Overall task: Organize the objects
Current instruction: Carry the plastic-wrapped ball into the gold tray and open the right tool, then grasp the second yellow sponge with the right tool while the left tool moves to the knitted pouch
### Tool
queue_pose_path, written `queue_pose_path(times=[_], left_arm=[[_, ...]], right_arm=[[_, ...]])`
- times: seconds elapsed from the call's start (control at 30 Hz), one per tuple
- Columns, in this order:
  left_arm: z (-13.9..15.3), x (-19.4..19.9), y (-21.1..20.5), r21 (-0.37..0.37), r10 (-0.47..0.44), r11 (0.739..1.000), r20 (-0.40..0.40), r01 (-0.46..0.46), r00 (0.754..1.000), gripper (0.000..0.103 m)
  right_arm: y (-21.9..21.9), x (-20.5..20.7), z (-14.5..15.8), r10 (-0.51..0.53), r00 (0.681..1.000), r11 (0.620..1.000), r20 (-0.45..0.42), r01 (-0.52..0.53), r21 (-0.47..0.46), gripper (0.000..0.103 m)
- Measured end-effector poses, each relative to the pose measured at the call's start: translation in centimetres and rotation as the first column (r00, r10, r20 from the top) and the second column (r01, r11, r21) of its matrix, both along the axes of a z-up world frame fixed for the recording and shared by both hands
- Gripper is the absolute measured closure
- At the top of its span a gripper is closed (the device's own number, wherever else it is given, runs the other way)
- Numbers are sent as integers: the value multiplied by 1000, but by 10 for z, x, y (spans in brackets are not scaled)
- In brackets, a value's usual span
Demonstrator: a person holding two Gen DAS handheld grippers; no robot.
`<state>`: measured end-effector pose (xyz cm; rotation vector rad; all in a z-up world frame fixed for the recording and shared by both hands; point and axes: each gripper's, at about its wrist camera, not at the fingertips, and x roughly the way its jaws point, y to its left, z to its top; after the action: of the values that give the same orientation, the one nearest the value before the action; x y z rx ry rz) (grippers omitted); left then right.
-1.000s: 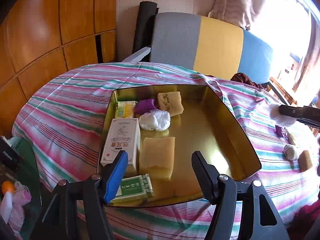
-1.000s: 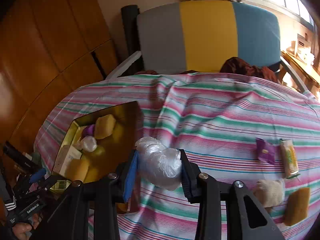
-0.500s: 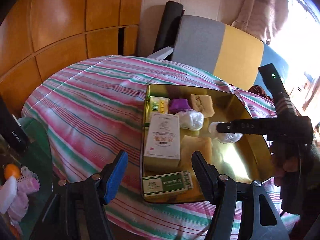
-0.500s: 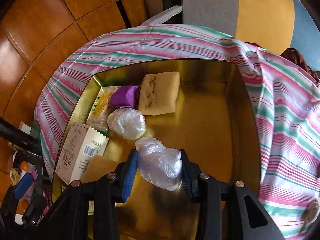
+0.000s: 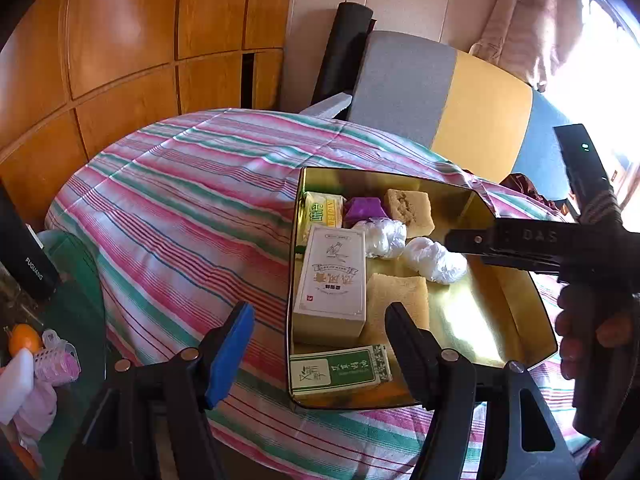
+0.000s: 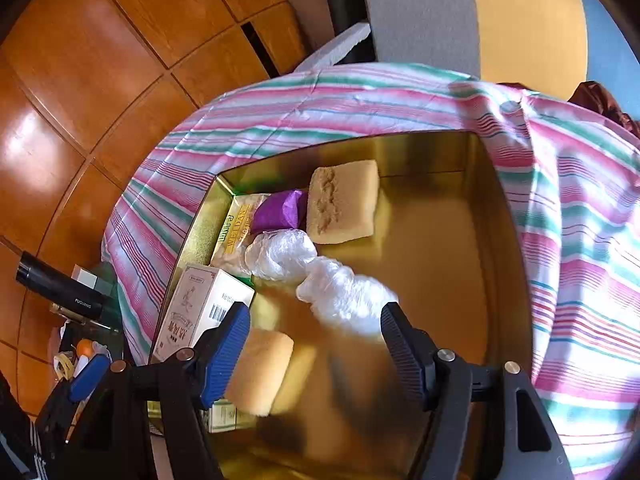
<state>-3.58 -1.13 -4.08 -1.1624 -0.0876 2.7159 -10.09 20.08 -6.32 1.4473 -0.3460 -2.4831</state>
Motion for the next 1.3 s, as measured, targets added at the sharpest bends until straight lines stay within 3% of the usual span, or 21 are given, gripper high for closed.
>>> queue_pose_path(times=[0.4, 0.7, 0.93, 1.03, 1.13, 1.23, 1.3], left_arm=[[15, 16, 25, -60, -65, 996, -55, 62, 996, 34], [22, 28, 51, -96, -144, 986, -72, 137, 987, 34], [23, 36, 82, -117, -231, 968, -72, 222, 970, 34], [23, 38, 97, -121, -280, 955, -70, 270, 957, 34], [22, 42, 115, -130, -330, 938, -67, 320, 941, 34], [19, 45, 134, -128, -383, 918, -44, 375, 923, 34], [16, 48, 148, -131, -417, 902, -27, 411, 908, 34]], right_arm=[[39, 72, 23, -51, 991, 982, -123, 72, 177, 34], [111, 109, 30, -192, 971, 956, -146, 219, 197, 33], [181, 131, 34, -325, 933, 902, -155, 355, 247, 33], [226, 145, 37, -436, 882, 845, -179, 470, 256, 33], [282, 165, 38, -585, 785, 754, -204, 619, 221, 33], [337, 192, 31, -727, 652, 626, -214, 758, 181, 33], [369, 215, 19, -820, 540, 527, -189, 842, 117, 33]])
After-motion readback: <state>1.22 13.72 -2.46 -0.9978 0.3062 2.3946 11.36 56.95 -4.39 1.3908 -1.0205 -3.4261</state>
